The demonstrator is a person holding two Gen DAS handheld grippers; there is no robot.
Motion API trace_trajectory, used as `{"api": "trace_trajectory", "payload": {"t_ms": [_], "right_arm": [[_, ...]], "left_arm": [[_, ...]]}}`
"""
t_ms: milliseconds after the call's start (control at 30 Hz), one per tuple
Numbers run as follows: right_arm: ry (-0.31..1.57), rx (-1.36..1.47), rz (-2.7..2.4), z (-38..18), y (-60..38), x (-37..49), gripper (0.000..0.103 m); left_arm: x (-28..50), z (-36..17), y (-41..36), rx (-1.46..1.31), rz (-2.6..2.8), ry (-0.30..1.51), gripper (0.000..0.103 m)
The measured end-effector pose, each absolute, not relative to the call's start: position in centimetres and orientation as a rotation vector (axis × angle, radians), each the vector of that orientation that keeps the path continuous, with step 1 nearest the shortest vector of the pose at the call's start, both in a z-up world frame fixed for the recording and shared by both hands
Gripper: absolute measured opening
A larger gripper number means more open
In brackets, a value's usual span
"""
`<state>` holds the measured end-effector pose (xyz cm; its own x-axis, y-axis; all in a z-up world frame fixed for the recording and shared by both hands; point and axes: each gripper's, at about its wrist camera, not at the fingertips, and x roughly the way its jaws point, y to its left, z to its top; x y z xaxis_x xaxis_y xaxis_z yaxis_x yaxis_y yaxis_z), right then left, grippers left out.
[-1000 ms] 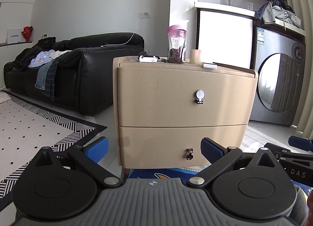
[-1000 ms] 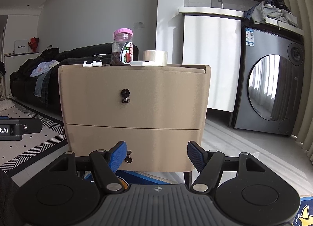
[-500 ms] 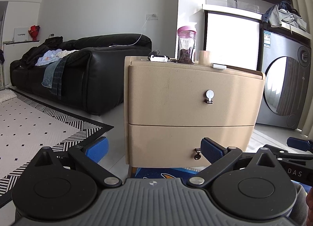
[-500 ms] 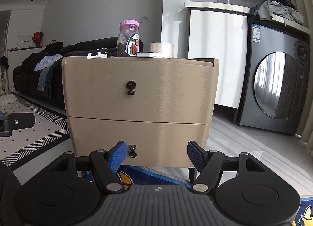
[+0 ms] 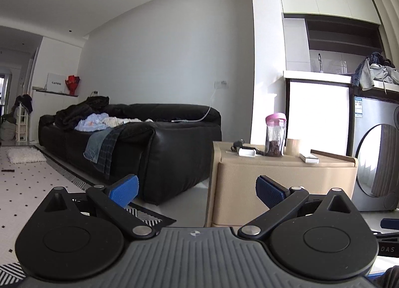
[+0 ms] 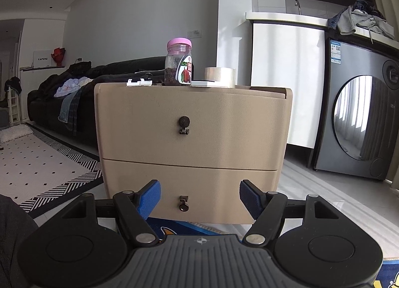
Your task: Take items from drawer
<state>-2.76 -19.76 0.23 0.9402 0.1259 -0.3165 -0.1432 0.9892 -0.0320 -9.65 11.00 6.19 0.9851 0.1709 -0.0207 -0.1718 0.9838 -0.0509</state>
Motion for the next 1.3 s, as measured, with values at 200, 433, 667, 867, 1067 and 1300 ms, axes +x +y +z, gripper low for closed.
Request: {"api": "trace_trajectory", "payload": {"t_ms": [200, 433, 667, 867, 1067, 1300], "right_arm": [[0.221, -0.017, 0.133, 3.4, -20.8, -3.2, 0.081], [0.133, 0.024, 0.170, 6.3, -20.3, 0.5, 0.081], [0.107, 0.026, 0.209, 6.9, -20.2, 1.6, 0.082], [0.139, 0.001, 0.225, 4.9, -20.5, 3.2, 0.082], [0.193, 0.010, 0.217, 3.1, -20.2, 5.3, 0.082], [0.221, 0.010, 0.217, 2.2, -19.8, 5.4, 0.082]], "left_arm": [[-8.3, 11.1, 14.8, -0.058, 0.250, 0.070, 0.103], [-2.1, 15.6, 12.3, -0.103, 0.245, 0.048, 0.103], [3.1, 17.4, 6.1, -0.049, 0.208, 0.038, 0.103], [5.8, 16.8, 4.6, -0.057, 0.176, 0.084, 0.103], [7.3, 15.2, 4.8, -0.067, 0.185, 0.130, 0.103], [7.4, 14.6, 5.3, -0.082, 0.179, 0.148, 0.103]]}}
